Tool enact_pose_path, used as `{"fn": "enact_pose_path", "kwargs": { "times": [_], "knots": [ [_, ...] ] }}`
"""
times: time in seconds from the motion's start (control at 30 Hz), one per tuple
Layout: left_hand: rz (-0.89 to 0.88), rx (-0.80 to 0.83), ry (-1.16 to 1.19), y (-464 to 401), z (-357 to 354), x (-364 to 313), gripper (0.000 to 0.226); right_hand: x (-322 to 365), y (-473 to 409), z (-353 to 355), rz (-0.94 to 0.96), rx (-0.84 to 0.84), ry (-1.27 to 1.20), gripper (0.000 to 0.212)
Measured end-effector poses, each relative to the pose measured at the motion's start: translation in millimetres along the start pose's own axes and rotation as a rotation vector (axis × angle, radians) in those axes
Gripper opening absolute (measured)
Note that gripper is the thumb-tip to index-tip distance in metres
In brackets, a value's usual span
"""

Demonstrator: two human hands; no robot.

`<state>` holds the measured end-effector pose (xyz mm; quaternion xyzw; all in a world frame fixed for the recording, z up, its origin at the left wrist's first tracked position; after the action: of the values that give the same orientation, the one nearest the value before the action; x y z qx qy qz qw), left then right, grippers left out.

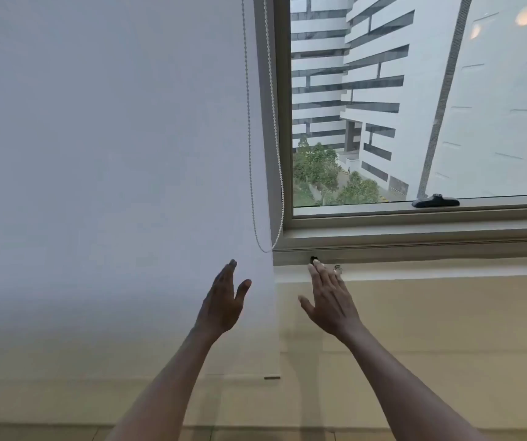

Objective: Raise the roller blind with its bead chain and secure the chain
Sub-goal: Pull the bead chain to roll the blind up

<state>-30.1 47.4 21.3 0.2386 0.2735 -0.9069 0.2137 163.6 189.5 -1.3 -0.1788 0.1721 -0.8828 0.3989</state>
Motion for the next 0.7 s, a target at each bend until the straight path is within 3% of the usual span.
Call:
{"fn": "enact_pose_path", "kwargs": {
  "times": [0.17,0.4,0.57,0.7],
  "knots": [
    [0.112,-0.130,0.294,-20,-1,-26,0.054,16,8,-11,0.022,0.035,-0.037,0.073],
    [-0.009,-0.153,0.427,-44,-8,-81,0.062,41,-8,9,0.043,-0.103,-0.218,0.057],
    [-0.048,-0.166,0.479,-47,-14,-101,0.022,39,-20,29,-0.077,-0.261,-0.471,0.034],
    [-0.161,-0.137,0.452,-37,-22,-103,0.026,33,-35,52,-0.231,-0.425,-0.712,0.022]
  ]
}}
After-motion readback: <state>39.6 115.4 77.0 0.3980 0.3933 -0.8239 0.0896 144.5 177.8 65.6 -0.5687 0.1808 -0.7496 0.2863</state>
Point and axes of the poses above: each hand's wrist, its own y-axis away from the middle knuckle, its own z-axis out of the back of the hand, x = y × z, the point moved 6 cm from there along -y, towards the middle knuckle, and after that the axes turned 3 degrees about -x, right-handed, at the moved point
